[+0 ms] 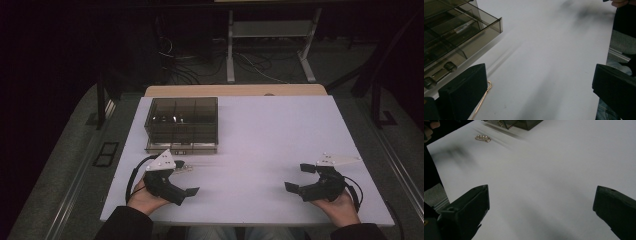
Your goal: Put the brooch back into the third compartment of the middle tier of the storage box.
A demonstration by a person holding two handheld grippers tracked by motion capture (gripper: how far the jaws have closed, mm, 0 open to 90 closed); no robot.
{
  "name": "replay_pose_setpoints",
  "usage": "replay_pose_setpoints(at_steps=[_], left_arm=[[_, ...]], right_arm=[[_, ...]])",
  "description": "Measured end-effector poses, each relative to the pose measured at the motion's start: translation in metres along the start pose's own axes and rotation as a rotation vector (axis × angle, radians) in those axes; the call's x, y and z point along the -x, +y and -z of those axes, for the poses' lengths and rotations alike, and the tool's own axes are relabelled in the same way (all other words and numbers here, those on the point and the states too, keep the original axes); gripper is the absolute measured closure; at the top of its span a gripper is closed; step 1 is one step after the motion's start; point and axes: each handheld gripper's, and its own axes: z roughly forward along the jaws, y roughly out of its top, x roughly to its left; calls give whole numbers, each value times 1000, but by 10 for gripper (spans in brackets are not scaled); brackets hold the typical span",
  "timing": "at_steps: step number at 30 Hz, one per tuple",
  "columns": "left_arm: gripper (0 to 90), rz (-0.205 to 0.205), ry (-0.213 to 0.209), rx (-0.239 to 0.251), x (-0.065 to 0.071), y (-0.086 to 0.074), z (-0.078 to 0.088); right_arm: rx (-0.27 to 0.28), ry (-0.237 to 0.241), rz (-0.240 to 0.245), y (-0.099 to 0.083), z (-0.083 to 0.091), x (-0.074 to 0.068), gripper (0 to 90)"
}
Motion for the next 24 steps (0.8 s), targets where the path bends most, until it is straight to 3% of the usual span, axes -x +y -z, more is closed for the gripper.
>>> replay_pose_setpoints(at_steps=[24], left_arm=[[0,8,48,-102,-37,0,7]], right_arm=[[-14,-23,2,-1,-1,1,2]])
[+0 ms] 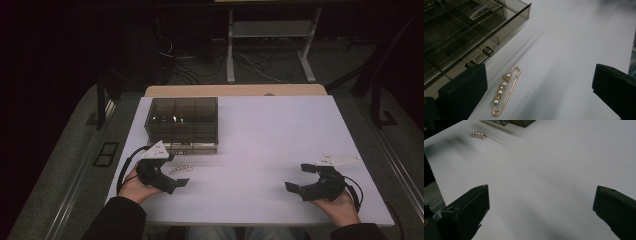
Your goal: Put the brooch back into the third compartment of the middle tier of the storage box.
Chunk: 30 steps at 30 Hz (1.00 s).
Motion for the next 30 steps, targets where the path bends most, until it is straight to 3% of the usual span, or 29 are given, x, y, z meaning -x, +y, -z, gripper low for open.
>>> replay_pose_setpoints(at_steps=[12,18,23,30], left_arm=[[0,-48,-19,-115,-11,1,-10],[0,-57,-43,-122,-18,0,-11],[97,-65,-60,-148,-23,0,-12],[162,-69,-68,-167,-28,-1,-16]], right_arm=[[-1,-1,-4,0,1,1,3],[-2,0,-1,0,0,1,3],[-6,4,3,0,0,1,3],[-2,14,7,0,0,0,3]])
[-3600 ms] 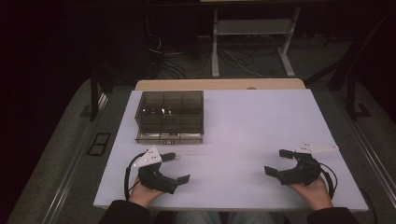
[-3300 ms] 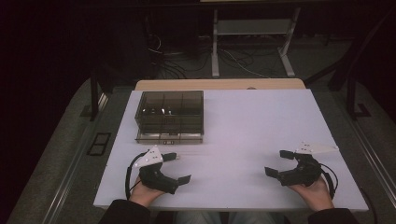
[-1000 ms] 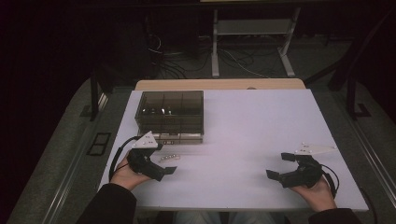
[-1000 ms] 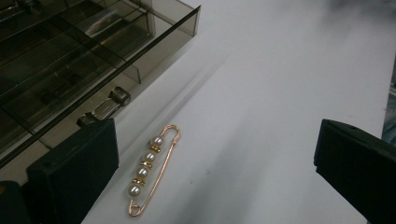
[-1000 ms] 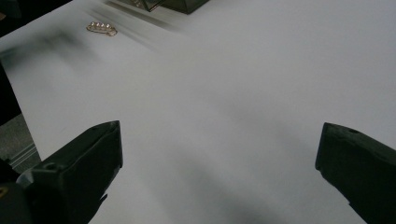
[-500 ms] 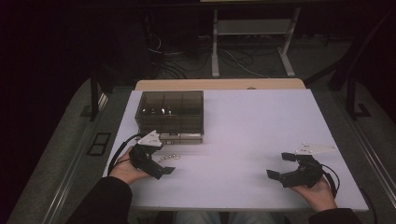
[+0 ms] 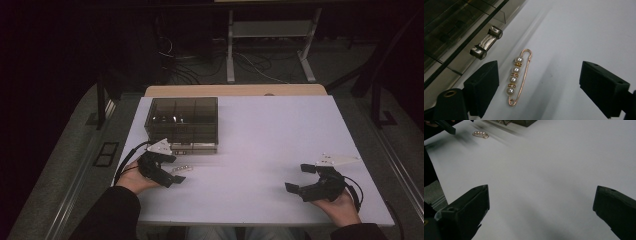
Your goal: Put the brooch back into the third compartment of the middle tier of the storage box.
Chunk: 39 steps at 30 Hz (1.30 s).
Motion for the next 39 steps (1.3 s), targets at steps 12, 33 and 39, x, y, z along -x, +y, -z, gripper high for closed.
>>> replay_pose_setpoints(at_steps=[12,33,39], left_arm=[[288,-16,2,-49,-7,0,-11],[506,-64,7,-120,-18,0,-23],[605,-84,42,-133,-17,1,-24]], right_arm=[[7,9,19,0,0,-3,3],[37,53,47,1,1,-5,3],[52,60,45,1,2,-4,3]])
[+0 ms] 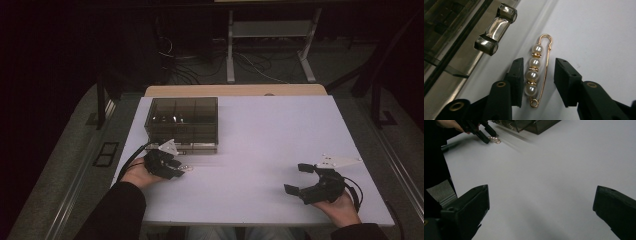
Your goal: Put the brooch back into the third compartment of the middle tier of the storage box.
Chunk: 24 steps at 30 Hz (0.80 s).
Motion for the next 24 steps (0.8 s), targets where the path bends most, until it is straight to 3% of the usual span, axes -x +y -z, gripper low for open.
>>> replay_pose_setpoints(at_steps=[6,7,9,12,24], left_arm=[[682,-10,4,-13,0,1,1],[702,17,0,-7,2,0,0],[726,-16,0,-15,0,1,1],[786,-26,-2,-23,2,2,1],[793,35,-36,-20,0,1,2]], right_arm=[[-3,-13,4,0,1,0,3],[-2,-13,2,0,2,0,3],[-1,-14,-1,0,2,1,3],[1,-16,2,0,3,1,3],[-3,-23,-1,0,3,2,3]])
